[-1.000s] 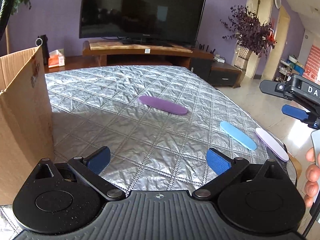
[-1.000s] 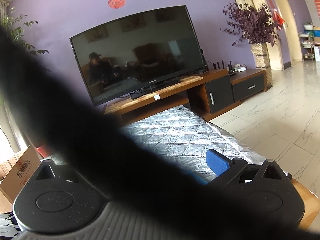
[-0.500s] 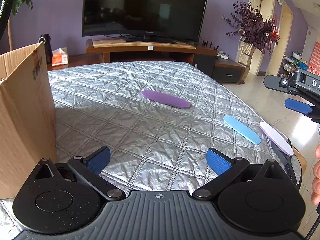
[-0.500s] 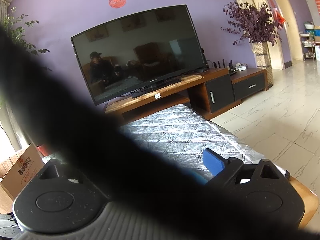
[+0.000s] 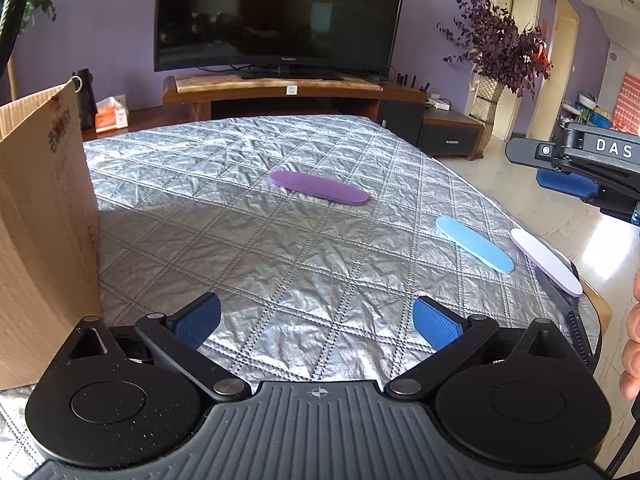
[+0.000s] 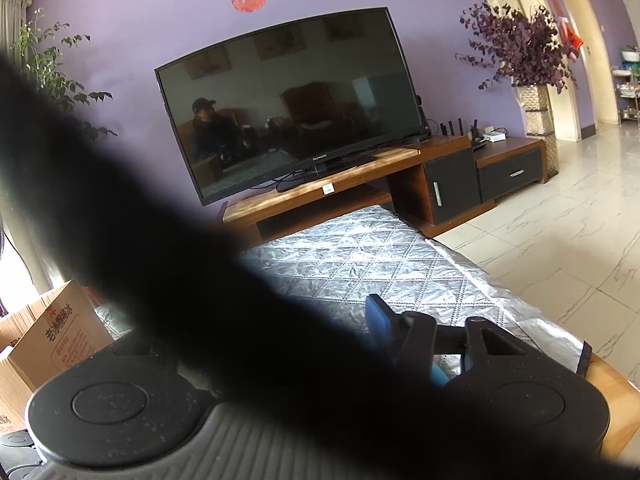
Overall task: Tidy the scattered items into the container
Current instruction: 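Reach the right gripper toward the purple oval pad on the bed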
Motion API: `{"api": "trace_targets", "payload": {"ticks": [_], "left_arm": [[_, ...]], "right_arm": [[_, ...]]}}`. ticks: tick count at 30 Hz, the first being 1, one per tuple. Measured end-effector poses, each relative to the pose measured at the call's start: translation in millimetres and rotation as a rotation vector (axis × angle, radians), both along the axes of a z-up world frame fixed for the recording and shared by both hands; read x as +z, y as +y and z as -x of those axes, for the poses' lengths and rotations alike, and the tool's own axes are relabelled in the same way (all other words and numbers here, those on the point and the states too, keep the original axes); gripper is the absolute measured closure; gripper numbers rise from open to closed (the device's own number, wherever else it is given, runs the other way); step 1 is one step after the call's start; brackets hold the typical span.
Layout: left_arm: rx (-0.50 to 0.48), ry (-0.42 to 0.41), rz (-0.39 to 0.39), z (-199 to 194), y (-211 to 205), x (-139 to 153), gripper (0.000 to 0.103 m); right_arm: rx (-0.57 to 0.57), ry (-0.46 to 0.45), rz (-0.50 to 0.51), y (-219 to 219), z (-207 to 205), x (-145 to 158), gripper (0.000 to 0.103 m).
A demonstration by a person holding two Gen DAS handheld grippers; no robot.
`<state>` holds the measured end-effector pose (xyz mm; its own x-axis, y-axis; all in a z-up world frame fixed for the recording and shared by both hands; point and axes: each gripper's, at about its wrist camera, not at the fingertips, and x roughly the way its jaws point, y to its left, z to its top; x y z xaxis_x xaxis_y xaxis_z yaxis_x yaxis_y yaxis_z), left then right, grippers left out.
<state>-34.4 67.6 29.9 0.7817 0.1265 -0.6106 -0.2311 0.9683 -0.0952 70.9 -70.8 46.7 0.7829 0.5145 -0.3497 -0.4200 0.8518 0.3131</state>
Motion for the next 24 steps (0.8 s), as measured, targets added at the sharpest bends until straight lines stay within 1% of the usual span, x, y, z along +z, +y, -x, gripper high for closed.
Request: {"api": "trace_targets", "payload": {"ticks": [4,7,9,10,12,15,18,20,22,24], "left_arm": [[0.019,-0.001,0.007,-0.2,4.1,0.8,0.000],[0.027,0.005,0.007,-1.1,5.5,0.6,0.000],[0.030,0.007,0.009,-1.5,6.6,0.9,0.000],[0.033,0.007,0.010,-1.6,7.4,1.2,0.000],[0.040,0.007,0.011,-2.0,9.5,1.7,0.000],[0.054,0.013,-0.001,-3.5,12.8,1.0,0.000],[0.068,0.035,-0.017,-6.1,14.7,-1.7,0.000],[0.068,0.040,-0.025,-6.6,14.0,-2.8,0.000],[0.062,0.037,-0.038,-6.3,12.1,-2.5,0.000],[0.061,0.030,-0.049,-5.5,10.9,-1.7,0.000]], "right_arm": [[-0.001,0.005,0.000,0.0,-0.5,-0.2,0.054],[-0.002,0.010,0.002,0.7,-1.0,-0.6,0.050],[0.002,0.012,0.008,2.2,-0.4,-1.0,0.039],[0.004,0.011,0.012,3.0,-0.1,-1.2,0.036],[0.011,0.008,0.027,4.7,0.6,-1.7,0.029],[0.010,-0.002,0.065,6.2,0.7,-2.2,0.021],[0.004,-0.001,0.080,3.2,-1.3,-3.2,0.021],[0.015,0.030,0.039,-1.5,-6.1,-5.2,0.020],[0.032,0.060,0.040,-1.2,-12.9,-8.0,0.020],[0.046,0.071,0.064,1.6,-19.2,-9.7,0.020]]}}
